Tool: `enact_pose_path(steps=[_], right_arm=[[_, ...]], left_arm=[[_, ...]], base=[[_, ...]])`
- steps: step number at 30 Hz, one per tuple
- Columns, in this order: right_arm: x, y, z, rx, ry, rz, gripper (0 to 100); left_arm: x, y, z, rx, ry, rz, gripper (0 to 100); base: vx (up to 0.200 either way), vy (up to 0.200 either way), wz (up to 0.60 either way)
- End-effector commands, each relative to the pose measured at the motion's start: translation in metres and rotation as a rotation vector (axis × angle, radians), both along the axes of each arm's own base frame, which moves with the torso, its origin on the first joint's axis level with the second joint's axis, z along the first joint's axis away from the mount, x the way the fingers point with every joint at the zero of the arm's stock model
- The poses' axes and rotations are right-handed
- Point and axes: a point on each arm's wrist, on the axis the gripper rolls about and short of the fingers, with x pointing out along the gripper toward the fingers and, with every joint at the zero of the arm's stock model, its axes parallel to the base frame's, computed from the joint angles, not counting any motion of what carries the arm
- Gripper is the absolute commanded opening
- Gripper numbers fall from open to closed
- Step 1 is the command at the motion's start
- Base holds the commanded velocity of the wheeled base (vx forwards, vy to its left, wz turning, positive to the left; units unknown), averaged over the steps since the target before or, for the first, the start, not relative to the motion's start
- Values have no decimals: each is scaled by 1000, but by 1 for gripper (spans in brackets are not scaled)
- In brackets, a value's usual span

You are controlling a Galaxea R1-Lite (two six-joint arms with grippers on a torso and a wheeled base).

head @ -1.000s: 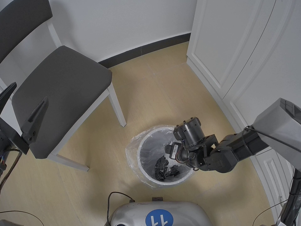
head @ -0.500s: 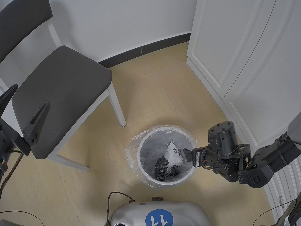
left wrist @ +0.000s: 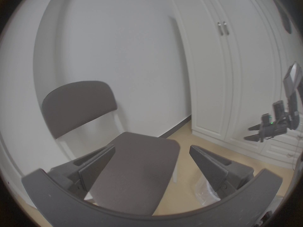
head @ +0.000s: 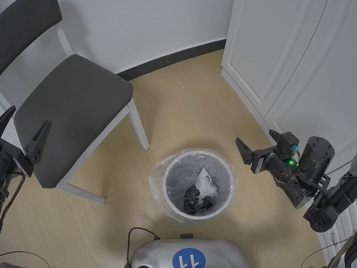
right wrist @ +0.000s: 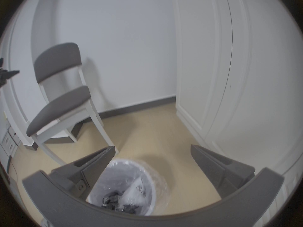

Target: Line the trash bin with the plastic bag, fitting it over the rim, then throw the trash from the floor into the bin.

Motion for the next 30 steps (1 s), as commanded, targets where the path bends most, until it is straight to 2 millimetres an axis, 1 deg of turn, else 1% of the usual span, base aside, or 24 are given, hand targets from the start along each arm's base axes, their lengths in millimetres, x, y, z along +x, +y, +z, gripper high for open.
enact_pose_path(steps=[1, 3, 4, 6, 7, 8, 9, 10, 12, 17, 18, 19, 21, 26, 30], right_arm=[[-19, -33, 13, -62, -113, 18, 100], [-29, -39, 29, -29, -172, 16, 100], [-31, -40, 32, -24, -183, 13, 100], [-43, -52, 53, 13, -265, -16, 100], [-46, -55, 57, 18, -278, -21, 100], [-54, -61, 66, 31, -319, -38, 100], [-56, -63, 68, 34, -330, -44, 100], [-69, -75, 80, 20, -364, -78, 100], [-88, -87, 90, 7, -380, -105, 100], [-132, -110, 104, 26, -374, -167, 100], [-146, -117, 108, 31, -373, -185, 100], [-152, -120, 109, 31, -369, -192, 100], [-177, -132, 107, 19, -338, -220, 100], [-210, -149, 102, 20, -341, -302, 100], [-228, -157, 109, 56, -415, -397, 100]], left_arm=[[6, 21, 2, -94, 36, 177, 100], [-2, 28, 5, -100, 35, 211, 100], [-5, 29, 6, -102, 30, 214, 100], [-24, 35, 14, -114, 0, 212, 100], [-28, 36, 16, -117, -7, 211, 100], [-38, 39, 20, -124, -22, 211, 100], [-40, 39, 21, -126, -27, 210, 100], [-52, 43, 25, -128, -33, 211, 100], [-61, 47, 27, -147, -27, 233, 100], [-82, 53, 25, -206, -64, 276, 100], [-89, 55, 23, -209, -75, 289, 100], [-92, 55, 22, -212, -81, 296, 100], [-106, 58, 16, -217, -103, 323, 100], [-128, 59, 9, -220, -136, 366, 100], [-137, 59, 6, -225, -159, 385, 100]], base=[[0, 0, 0], [0, 0, 0], [0, 0, 0], [0, 0, 0], [0, 0, 0], [0, 0, 0], [0, 0, 0], [0, 0, 0], [0, 0, 0], [0, 0, 0], [0, 0, 0], [0, 0, 0], [0, 0, 0], [0, 0, 0], [0, 0, 0]])
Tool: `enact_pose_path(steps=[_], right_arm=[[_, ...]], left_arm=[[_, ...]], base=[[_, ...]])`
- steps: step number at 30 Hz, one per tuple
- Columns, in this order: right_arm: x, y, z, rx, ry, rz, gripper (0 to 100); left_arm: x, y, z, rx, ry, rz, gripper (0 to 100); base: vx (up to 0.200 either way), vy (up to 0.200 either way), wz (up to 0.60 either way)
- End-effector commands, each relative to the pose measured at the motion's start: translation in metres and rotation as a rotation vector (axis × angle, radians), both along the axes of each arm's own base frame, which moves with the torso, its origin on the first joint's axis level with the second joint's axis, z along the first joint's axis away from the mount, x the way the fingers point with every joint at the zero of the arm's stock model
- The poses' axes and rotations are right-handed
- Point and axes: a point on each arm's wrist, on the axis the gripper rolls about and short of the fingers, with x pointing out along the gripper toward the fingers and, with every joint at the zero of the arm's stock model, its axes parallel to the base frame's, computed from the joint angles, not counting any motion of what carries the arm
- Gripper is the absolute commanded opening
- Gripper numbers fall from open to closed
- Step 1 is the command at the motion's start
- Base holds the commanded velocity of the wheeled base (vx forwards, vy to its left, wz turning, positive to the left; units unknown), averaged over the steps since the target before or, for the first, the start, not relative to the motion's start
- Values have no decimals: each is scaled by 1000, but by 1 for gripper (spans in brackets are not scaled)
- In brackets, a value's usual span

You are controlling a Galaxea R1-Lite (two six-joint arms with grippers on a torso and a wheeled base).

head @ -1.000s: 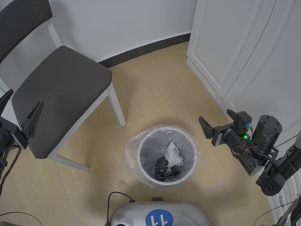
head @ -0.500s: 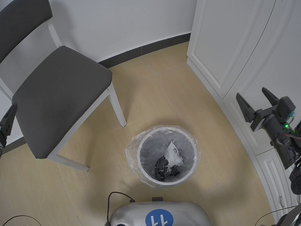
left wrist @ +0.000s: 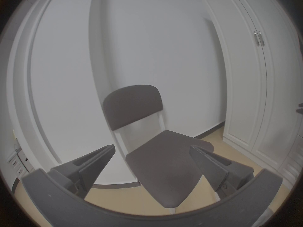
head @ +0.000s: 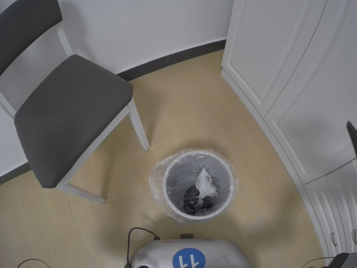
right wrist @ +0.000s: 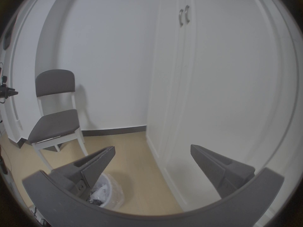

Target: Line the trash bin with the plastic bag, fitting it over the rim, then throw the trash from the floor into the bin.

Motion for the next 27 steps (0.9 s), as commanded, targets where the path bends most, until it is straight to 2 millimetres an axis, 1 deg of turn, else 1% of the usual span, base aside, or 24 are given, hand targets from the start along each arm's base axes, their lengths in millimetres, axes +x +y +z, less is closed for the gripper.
enact_pose_path(steps=[1, 3, 4, 6, 9, 11, 12, 13, 15, 17, 18, 22, 24, 26, 27], right_arm=[[-63, -26, 14, 94, -219, -161, 100], [-63, -26, 14, 94, -219, -161, 100], [-76, -29, 11, 105, -265, -205, 100], [-84, -30, 9, 111, -294, -229, 100], [-98, -31, 5, 132, -336, -260, 100], [-98, -31, 5, 132, -336, -260, 100], [-118, -31, -1, 175, -385, -274, 100], [-125, -31, -5, 190, -400, -273, 100], [-134, -32, -10, 208, -412, -267, 100], [-135, -32, -11, 209, -414, -268, 100], [-146, -33, -19, 240, -437, -251, 100], [-153, -30, -23, 286, -477, -253, 100], [-163, -29, -28, 303, -515, -246, 100], [-164, -28, -31, 303, -514, -251, 100], [-165, -28, -31, 314, -519, -261, 100]], left_arm=[[-42, 3, -7, -21, -123, 69, 100], [-42, 3, -7, -21, -123, 69, 100], [-49, 3, -12, -23, -146, 77, 100], [-51, 3, -16, -21, -150, 88, 100], [-57, 3, -17, -25, -174, 99, 100], [-57, 3, -17, -25, -174, 99, 100], [-64, 3, -17, -28, -206, 105, 100], [-66, 3, -17, -27, -214, 108, 100], [-68, 2, -17, -27, -224, 119, 100], [-68, 2, -17, -27, -225, 121, 100], [-73, 1, -18, -26, -245, 132, 100], [-80, 1, -17, -27, -269, 136, 100], [-91, 1, -15, -28, -291, 142, 100], [-97, 0, -15, -27, -297, 145, 100], [-103, -1, -15, -24, -301, 147, 100]], base=[[0, 0, 0], [0, 0, 0], [0, 0, 0], [0, 0, 0], [0, 0, 0], [0, 0, 0], [0, 0, 0], [0, 0, 0], [0, 0, 0], [0, 0, 0], [0, 0, 0], [0, 0, 0], [0, 0, 0], [0, 0, 0], [0, 0, 0]])
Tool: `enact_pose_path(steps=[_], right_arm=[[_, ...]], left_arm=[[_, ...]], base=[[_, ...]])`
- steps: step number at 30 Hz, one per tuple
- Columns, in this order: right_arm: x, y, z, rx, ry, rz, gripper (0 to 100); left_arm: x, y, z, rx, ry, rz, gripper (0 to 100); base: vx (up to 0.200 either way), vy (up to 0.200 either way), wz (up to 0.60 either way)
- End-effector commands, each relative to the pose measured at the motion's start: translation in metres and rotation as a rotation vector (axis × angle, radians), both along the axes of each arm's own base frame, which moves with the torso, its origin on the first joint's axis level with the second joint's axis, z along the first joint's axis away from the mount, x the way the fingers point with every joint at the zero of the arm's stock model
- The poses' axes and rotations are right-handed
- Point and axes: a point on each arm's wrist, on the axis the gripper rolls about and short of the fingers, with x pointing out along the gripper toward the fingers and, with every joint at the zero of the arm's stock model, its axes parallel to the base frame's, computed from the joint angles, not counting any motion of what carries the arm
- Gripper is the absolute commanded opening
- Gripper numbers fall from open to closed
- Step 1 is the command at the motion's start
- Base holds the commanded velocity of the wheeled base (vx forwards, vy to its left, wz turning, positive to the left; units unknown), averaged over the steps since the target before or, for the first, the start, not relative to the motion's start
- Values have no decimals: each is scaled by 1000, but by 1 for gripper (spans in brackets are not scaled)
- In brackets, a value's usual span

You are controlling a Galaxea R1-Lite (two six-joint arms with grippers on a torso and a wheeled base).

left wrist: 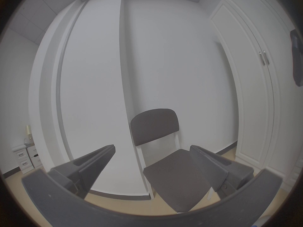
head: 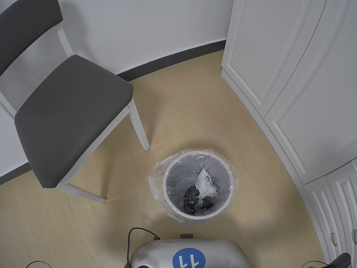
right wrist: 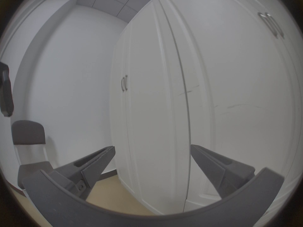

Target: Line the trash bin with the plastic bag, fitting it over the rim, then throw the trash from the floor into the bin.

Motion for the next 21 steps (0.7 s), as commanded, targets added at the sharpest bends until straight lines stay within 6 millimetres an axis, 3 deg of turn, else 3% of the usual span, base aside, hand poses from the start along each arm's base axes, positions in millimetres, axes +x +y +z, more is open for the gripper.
enact_pose_path(steps=[1, 10, 21], right_arm=[[-17, 2, -7, 21, -83, -21, 100], [-16, 1, -9, 35, -83, -13, 100], [-13, 1, -12, 58, -109, 9, 100]], left_arm=[[-25, -2, 1, 4, -69, 11, 100], [-38, -1, -4, -18, -104, -7, 100], [-28, 0, -24, -84, -40, -55, 100]], base=[[0, 0, 0], [0, 0, 0], [0, 0, 0]])
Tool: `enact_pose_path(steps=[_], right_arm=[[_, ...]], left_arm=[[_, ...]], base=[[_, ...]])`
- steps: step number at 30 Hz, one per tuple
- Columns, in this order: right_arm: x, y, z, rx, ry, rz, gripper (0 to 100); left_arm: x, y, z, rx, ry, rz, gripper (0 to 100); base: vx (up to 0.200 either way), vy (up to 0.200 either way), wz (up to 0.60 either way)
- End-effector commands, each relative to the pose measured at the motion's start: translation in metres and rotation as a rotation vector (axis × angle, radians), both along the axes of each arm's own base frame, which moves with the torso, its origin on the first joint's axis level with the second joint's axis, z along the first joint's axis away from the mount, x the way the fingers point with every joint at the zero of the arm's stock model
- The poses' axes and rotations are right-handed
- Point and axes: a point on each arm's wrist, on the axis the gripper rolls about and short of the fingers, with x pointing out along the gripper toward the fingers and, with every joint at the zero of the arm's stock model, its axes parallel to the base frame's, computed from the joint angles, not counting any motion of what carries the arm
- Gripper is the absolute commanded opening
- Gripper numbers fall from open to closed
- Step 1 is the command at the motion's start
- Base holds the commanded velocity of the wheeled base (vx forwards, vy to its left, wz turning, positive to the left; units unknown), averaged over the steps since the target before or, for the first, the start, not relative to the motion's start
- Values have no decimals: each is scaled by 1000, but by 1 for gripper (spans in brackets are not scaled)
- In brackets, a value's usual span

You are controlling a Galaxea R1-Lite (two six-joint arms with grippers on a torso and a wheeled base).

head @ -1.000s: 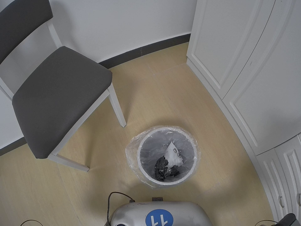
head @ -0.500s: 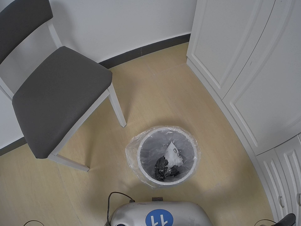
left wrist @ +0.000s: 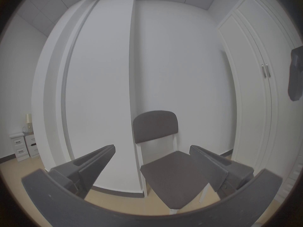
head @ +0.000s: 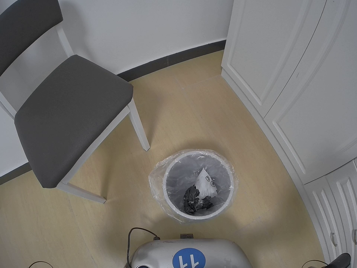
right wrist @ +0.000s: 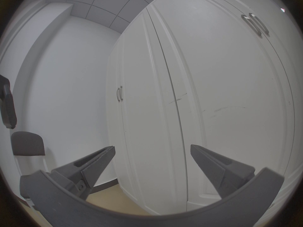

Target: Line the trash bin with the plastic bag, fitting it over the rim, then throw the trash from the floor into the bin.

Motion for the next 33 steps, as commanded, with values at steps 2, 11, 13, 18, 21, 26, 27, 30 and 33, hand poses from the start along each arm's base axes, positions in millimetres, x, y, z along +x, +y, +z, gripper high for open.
enact_pose_path(steps=[2, 11, 13, 18, 21, 26, 27, 30, 33], right_arm=[[1, 0, -5, 7, -18, 8, 100], [17, 0, -24, -8, -15, 13, 100], [20, 0, -28, -9, -13, 14, 100], [25, 1, -38, -18, -17, 21, 100], [30, 1, -46, -38, -18, 37, 100], [38, 3, -59, -81, 32, 87, 100], [39, 3, -60, -85, 49, 92, 100], [44, 3, -66, -99, 122, 109, 100], [50, 4, -74, -111, 215, 136, 100]], left_arm=[[2, 1, -11, -48, 28, -40, 100], [41, -1, -56, -44, 226, -110, 100], [55, -2, -75, -32, 267, -140, 100], [74, -4, -107, 1, 303, -240, 100], [81, -5, -124, 3, 367, -259, 100], [82, -5, -133, -30, 453, -291, 100], [82, -6, -134, -38, 461, -306, 100], [82, -7, -136, -37, 474, -347, 100], [82, -7, -136, -32, 483, -366, 100]], base=[[0, 0, 0], [0, 0, 0], [0, 0, 0], [0, 0, 0], [0, 0, 0], [0, 0, 0], [0, 0, 0], [0, 0, 0], [0, 0, 0]])
